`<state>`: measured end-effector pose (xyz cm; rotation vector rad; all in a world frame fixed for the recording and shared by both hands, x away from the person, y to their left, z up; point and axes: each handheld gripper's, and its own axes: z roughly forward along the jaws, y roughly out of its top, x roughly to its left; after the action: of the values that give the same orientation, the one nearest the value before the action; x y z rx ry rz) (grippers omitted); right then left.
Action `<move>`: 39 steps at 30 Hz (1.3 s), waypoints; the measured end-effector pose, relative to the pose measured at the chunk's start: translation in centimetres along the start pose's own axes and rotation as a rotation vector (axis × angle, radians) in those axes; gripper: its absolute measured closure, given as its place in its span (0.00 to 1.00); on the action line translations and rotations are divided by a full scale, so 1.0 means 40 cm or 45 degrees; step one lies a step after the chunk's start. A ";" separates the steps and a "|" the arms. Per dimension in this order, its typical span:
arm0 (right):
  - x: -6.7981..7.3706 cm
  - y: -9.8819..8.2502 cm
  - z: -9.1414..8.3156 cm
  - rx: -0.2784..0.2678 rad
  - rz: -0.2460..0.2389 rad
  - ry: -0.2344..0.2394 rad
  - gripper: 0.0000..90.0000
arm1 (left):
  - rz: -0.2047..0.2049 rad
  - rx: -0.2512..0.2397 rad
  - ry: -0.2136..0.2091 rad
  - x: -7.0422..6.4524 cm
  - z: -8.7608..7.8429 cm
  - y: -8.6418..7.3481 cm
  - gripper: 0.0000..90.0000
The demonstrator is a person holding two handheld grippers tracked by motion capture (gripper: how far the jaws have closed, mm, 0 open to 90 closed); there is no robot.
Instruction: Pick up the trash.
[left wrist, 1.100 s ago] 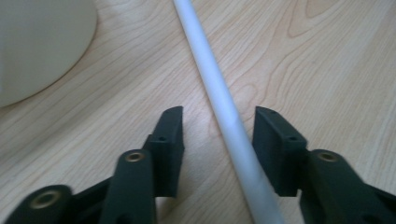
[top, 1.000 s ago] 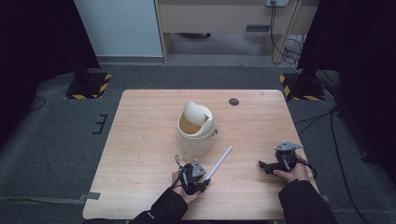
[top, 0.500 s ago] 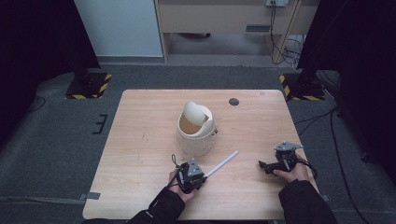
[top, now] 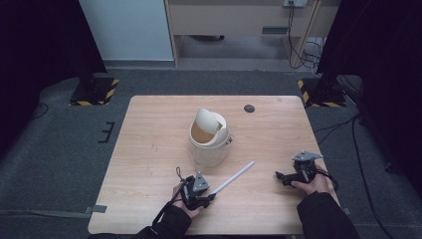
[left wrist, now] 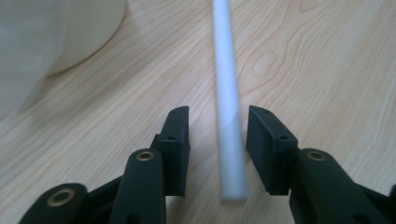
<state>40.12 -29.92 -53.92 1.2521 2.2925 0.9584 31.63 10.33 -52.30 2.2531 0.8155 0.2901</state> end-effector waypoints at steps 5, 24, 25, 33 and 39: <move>0.000 0.000 0.000 -0.001 -0.002 0.000 0.02 | 0.005 -0.010 0.032 -0.004 -0.015 -0.021 0.68; 0.000 0.000 0.000 0.000 -0.005 0.004 0.02 | -0.074 -0.152 -0.027 0.009 -0.041 -0.011 0.89; 0.000 0.000 0.000 0.000 -0.007 0.003 0.02 | -0.074 -0.165 -0.027 0.010 -0.048 -0.008 0.89; 0.000 0.000 0.000 -0.001 -0.007 0.004 0.02 | -0.091 -0.273 -0.052 0.026 -0.093 0.018 0.89; 0.000 0.000 0.000 -0.001 -0.006 0.004 0.02 | -0.080 -0.380 -0.054 0.036 -0.141 0.039 0.89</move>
<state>40.11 -29.94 -53.92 1.2454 2.2965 0.9599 31.08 13.50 -47.20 1.9456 0.7649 0.3112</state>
